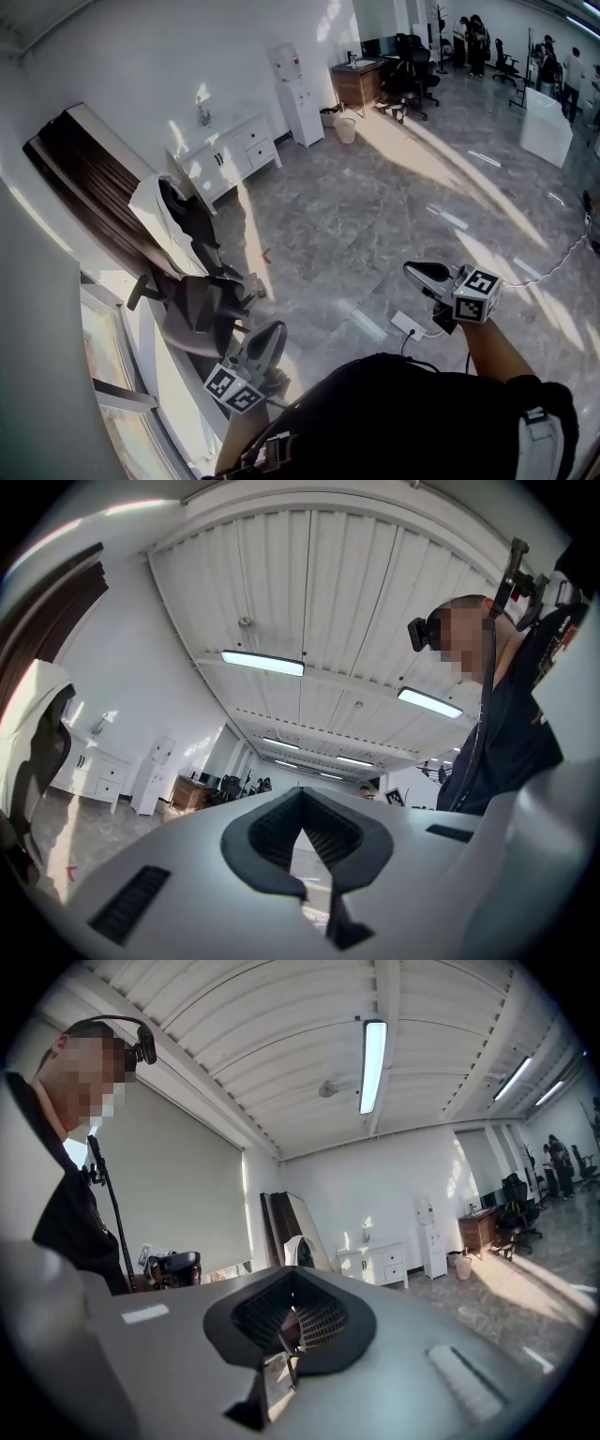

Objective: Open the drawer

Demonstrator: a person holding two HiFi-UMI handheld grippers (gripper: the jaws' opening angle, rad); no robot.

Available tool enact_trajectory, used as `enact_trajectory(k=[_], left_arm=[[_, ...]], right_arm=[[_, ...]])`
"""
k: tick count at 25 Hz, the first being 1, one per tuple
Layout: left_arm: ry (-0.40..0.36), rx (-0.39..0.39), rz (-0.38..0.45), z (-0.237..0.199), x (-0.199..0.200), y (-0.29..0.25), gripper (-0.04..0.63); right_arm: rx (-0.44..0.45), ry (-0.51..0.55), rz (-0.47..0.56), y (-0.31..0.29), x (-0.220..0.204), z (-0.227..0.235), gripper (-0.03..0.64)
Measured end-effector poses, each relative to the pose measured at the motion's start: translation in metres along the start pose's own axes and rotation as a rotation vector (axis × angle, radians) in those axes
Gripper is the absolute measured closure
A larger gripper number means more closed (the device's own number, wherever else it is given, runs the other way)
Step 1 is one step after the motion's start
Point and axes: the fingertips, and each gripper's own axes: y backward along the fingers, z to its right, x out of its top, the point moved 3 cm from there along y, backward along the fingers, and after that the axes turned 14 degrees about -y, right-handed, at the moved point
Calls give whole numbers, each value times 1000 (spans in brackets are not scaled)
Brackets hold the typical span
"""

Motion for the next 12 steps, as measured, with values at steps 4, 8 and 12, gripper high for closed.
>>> enact_trajectory(k=[4,8,12], left_arm=[[10,-1,0,-47,-1,26,595],[25,27,-3,-82,-5,49,595],[37,88,3,-106,-7,69,595]], right_arm=[[-2,-4,-17,-56,-10,-10,615],[6,-17,-60,-99,-21,-13,615],[38,-19,-98,-141,-20,-13,615]])
